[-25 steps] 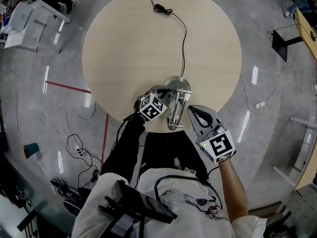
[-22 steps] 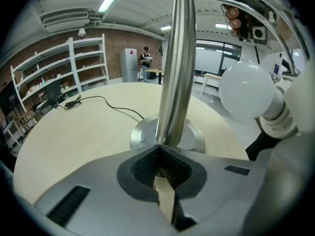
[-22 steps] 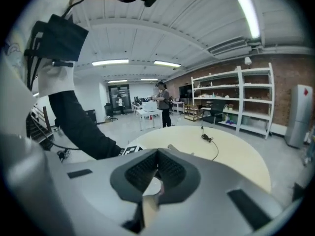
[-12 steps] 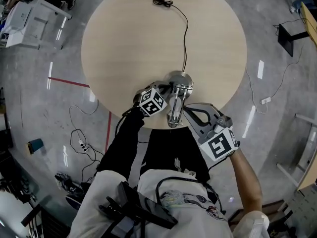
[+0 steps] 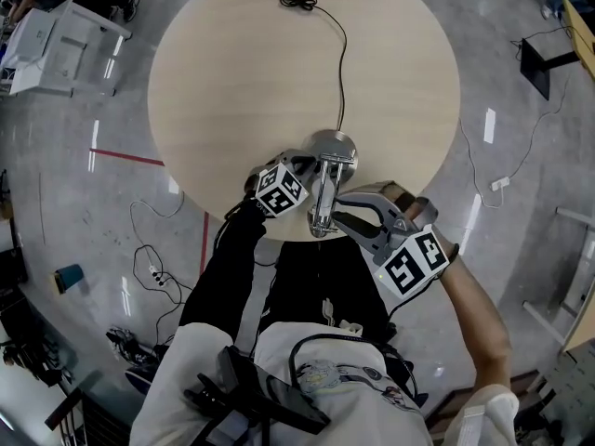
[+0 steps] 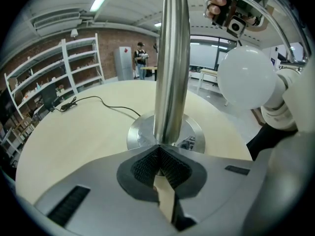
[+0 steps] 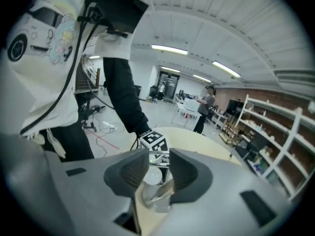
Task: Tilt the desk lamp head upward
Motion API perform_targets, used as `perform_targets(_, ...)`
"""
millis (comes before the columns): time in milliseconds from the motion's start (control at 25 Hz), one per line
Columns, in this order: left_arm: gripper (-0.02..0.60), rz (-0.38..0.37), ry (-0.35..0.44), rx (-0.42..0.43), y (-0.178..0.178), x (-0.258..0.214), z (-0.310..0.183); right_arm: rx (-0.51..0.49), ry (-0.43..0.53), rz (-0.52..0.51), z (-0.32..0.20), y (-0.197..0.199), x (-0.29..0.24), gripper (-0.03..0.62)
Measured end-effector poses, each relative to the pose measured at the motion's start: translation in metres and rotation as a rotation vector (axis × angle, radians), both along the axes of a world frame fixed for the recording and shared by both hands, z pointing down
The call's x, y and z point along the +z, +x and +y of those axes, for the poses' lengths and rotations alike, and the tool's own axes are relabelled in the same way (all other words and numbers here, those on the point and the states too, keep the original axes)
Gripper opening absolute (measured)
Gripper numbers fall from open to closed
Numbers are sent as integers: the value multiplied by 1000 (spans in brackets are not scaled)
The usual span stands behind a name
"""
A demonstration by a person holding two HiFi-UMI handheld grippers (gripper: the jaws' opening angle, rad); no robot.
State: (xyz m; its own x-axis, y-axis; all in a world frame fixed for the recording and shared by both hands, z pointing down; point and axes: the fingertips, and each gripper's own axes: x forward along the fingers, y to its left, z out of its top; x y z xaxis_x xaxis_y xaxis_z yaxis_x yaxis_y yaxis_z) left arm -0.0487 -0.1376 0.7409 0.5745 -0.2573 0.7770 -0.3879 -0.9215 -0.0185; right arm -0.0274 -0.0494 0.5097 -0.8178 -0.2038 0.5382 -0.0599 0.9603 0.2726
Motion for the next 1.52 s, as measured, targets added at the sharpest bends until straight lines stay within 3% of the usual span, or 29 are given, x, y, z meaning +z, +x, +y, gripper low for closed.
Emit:
perform_targets(240, 2, -13, 3, 3, 2, 3, 0, -264, 317, 201, 17, 6, 24, 129)
perform_targets(480, 2, -22, 10, 3, 1, 1, 1, -432, 592, 277, 23, -3, 35, 129)
perform_targets(640, 2, -24, 20, 2, 1, -1, 0, -551, 704, 344, 26, 3, 41, 129)
perform_targets(760, 2, -23, 23, -2, 2, 1, 0, -610, 744, 367, 30, 5, 47, 129)
perform_targets(960, 2, -29, 22, -14, -1, 0, 0, -627, 780, 326, 32, -11, 52, 129)
perform_targets(1360, 2, -25, 30, -38, 1, -1, 0, -619, 753, 269, 33, -9, 58, 129)
perform_targets(1520, 3, -26, 29, -45, 2, 1, 0, -570, 653, 228, 33, -11, 57, 129)
